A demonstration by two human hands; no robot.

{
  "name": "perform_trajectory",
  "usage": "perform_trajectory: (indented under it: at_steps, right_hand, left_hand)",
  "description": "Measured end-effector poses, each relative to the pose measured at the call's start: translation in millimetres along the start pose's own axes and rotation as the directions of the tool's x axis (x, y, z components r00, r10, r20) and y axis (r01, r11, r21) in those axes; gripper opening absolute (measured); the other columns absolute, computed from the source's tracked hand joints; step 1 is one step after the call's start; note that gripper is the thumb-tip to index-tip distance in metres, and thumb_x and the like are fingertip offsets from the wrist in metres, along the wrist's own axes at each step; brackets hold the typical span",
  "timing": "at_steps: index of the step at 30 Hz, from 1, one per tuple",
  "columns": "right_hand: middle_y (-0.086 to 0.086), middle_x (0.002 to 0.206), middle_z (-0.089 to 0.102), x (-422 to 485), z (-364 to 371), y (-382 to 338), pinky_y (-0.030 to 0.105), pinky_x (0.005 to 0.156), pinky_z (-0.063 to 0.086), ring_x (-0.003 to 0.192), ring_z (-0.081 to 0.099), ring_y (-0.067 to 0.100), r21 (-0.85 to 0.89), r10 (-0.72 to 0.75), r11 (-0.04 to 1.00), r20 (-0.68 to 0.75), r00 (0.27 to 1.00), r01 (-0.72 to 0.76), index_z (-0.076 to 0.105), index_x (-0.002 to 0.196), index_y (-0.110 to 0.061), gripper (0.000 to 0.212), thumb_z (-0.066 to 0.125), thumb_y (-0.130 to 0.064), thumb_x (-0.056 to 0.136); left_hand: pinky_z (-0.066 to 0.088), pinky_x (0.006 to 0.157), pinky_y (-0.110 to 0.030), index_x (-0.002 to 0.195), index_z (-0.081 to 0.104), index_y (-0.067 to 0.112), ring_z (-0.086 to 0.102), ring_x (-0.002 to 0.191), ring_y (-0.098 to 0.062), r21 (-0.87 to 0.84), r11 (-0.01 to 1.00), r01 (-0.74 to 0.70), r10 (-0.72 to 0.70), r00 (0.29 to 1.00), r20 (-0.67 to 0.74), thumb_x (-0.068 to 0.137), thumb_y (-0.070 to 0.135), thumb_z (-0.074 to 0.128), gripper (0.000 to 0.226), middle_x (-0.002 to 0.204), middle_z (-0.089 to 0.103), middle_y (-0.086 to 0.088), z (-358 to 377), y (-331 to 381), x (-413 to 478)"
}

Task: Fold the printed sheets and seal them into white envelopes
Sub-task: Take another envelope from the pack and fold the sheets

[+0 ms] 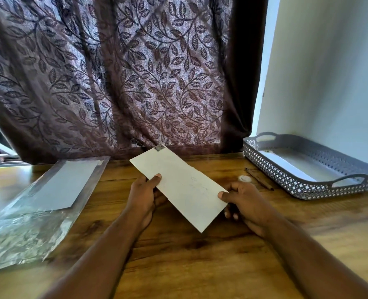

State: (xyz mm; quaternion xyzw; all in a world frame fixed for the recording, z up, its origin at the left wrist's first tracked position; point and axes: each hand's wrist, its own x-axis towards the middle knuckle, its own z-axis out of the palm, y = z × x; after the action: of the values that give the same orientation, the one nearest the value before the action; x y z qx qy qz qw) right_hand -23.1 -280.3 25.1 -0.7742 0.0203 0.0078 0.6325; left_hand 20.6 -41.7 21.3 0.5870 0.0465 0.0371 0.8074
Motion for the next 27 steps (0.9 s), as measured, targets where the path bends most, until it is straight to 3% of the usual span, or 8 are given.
perform_trajectory:
  at_steps: [4, 8, 11, 13, 18, 21, 24, 27]
  right_hand:
    - [0.011, 0.090, 0.078, -8, -9, -1, 0.028, 0.042, 0.042, 0.059, 0.066, 0.024, -0.033, -0.011, 0.999, -0.088, 0.996, 0.008, 0.067, 0.106, -0.008, 0.010, 0.060, -0.013, 0.100]
    - [0.014, 0.094, 0.075, -20, -32, -2, 0.029, 0.045, 0.050, 0.064, 0.066, 0.025, 0.106, 0.014, 0.994, -0.214, 0.977, 0.009, 0.067, 0.110, -0.012, 0.013, 0.061, -0.013, 0.099]
    - [0.010, 0.070, 0.072, -30, -55, -2, 0.029, 0.044, 0.051, 0.050, 0.061, 0.021, 0.150, -0.032, 0.985, -0.334, 0.942, 0.087, 0.066, 0.104, -0.003, 0.009, 0.062, -0.010, 0.099]
    - [0.007, 0.060, 0.068, -37, -73, 0, 0.029, 0.046, 0.052, 0.046, 0.060, 0.019, 0.158, -0.058, 0.979, -0.403, 0.913, 0.132, 0.068, 0.102, 0.000, 0.012, 0.063, -0.010, 0.098]
    - [0.021, 0.089, 0.072, -48, -125, 5, 0.039, 0.065, 0.061, 0.064, 0.071, 0.026, 0.211, -0.072, 0.952, -0.550, 0.832, 0.222, 0.069, 0.099, -0.008, 0.010, 0.059, -0.010, 0.100]
    - [0.021, 0.099, 0.067, -44, -158, 1, 0.027, 0.053, 0.059, 0.073, 0.070, 0.028, 0.348, 0.008, 0.903, -0.600, 0.800, 0.252, 0.063, 0.097, -0.002, 0.015, 0.049, -0.001, 0.102]
    - [0.025, 0.097, 0.065, -37, -186, -7, 0.026, 0.048, 0.058, 0.061, 0.071, 0.026, 0.300, 0.013, 0.926, -0.629, 0.777, 0.228, 0.061, 0.097, 0.006, 0.018, 0.044, 0.008, 0.099]
    - [0.029, 0.092, 0.065, -24, -208, -15, 0.038, 0.055, 0.063, 0.054, 0.072, 0.030, 0.164, 0.028, 0.980, -0.683, 0.730, 0.116, 0.059, 0.114, 0.012, 0.025, 0.045, 0.013, 0.094]
  left_hand:
    - [0.060, 0.075, -0.038, 0.126, 0.061, 0.013, 0.073, 0.099, -0.023, -0.026, 1.000, 0.004, -0.002, 0.996, 0.085, 0.104, 0.018, 0.050, 0.025, 0.109, 0.076, -0.004, 7, -1, -9]
    - [0.060, 0.068, -0.035, 0.128, 0.060, 0.014, 0.074, 0.093, -0.025, -0.011, 1.000, 0.026, -0.022, 0.972, 0.236, 0.103, 0.028, 0.051, 0.030, 0.112, 0.075, -0.008, 36, -12, -31]
    - [0.061, 0.069, -0.036, 0.123, 0.062, 0.008, 0.074, 0.089, -0.031, 0.073, 0.997, 0.027, -0.053, 0.921, 0.387, 0.100, 0.030, 0.054, 0.033, 0.105, 0.075, -0.015, 62, -20, -46]
    - [0.062, 0.081, -0.041, 0.122, 0.062, 0.006, 0.073, 0.096, -0.037, 0.139, 0.990, 0.001, -0.065, 0.885, 0.462, 0.098, 0.025, 0.059, 0.031, 0.105, 0.075, -0.018, 79, -27, -55]
    - [0.061, 0.079, -0.038, 0.122, 0.060, 0.006, 0.071, 0.090, -0.037, 0.176, 0.984, 0.022, -0.118, 0.822, 0.558, 0.095, 0.014, 0.064, 0.028, 0.103, 0.074, -0.022, 119, -43, -70]
    - [0.063, 0.069, -0.032, 0.120, 0.059, 0.003, 0.073, 0.080, -0.029, 0.167, 0.984, 0.057, -0.144, 0.803, 0.578, 0.095, 0.010, 0.065, 0.026, 0.101, 0.073, -0.026, 144, -49, -78]
    - [0.062, 0.064, -0.029, 0.117, 0.059, 0.000, 0.072, 0.076, -0.028, 0.163, 0.985, 0.053, -0.139, 0.803, 0.579, 0.094, 0.006, 0.065, 0.025, 0.100, 0.072, -0.029, 167, -53, -83]
    - [0.062, 0.065, -0.031, 0.114, 0.060, 0.000, 0.072, 0.077, -0.029, 0.184, 0.983, 0.025, -0.128, 0.809, 0.574, 0.094, 0.006, 0.065, 0.022, 0.097, 0.073, -0.026, 183, -57, -85]
